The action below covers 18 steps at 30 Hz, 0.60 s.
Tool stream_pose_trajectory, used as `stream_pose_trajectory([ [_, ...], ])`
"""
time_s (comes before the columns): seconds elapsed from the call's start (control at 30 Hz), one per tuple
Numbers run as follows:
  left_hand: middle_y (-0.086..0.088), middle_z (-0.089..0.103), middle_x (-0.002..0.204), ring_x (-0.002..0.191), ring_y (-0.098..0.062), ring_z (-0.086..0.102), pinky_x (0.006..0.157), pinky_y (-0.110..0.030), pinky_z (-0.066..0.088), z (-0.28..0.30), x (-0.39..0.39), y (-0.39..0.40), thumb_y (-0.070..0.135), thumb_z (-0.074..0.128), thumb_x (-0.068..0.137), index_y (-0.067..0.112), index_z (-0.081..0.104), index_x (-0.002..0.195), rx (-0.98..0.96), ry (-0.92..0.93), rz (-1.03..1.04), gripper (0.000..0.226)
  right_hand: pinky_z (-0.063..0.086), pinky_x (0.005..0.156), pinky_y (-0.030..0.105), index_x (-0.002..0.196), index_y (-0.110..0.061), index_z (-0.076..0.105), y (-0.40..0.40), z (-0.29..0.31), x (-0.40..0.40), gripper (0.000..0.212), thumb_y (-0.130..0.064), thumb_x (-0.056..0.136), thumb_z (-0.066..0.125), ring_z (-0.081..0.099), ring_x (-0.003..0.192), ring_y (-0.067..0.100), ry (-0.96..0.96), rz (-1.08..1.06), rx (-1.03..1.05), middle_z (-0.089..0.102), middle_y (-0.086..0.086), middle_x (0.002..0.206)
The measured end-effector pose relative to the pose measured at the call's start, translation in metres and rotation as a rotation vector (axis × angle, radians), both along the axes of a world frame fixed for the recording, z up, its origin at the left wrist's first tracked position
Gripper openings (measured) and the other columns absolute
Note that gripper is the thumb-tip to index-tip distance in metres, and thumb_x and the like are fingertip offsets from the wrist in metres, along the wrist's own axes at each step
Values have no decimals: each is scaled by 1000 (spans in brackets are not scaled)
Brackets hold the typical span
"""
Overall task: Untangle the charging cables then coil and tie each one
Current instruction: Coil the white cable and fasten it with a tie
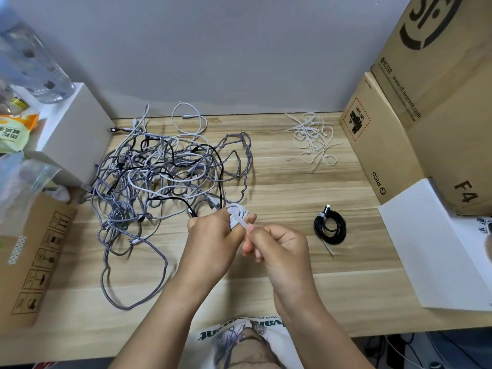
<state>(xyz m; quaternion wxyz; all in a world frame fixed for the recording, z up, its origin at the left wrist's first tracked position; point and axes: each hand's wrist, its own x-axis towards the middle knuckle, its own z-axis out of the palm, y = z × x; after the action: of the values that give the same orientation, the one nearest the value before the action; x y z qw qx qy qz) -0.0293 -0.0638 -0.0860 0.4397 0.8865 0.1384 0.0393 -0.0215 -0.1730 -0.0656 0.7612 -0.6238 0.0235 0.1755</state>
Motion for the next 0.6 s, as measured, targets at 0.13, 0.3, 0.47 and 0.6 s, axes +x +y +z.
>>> stream_pose_trajectory([
  [0.13,1,44,44,52,-26,40,64,-32,27,4,-1,-4,42,56,90,22,38,55,107,-2,-24,44,38,54,12,33,-19,53,4,-1,-2,44,-9,75,63,45,47,2,-54,-18,-64,53,-4,42],
  [0.3,11,15,42,44,-9,15,61,-34,14,0,2,9,52,37,81,29,18,58,447,-108,-227,39,37,50,16,31,-16,45,-6,-8,13,57,3,82,60,41,46,9,20,-24,-38,45,0,43],
  [0.47,10,26,44,69,-16,36,71,-29,34,-6,0,17,67,29,80,22,42,65,404,-47,-455,48,37,56,12,51,-22,50,-15,-13,27,34,-14,72,76,43,62,9,-65,70,-176,45,2,72],
  [0.6,12,23,46,65,-15,39,61,-27,32,-3,0,14,60,38,84,21,56,77,394,-141,-516,44,41,62,4,79,-13,68,-16,-9,38,7,-8,82,66,50,81,5,-8,241,-221,49,6,97],
])
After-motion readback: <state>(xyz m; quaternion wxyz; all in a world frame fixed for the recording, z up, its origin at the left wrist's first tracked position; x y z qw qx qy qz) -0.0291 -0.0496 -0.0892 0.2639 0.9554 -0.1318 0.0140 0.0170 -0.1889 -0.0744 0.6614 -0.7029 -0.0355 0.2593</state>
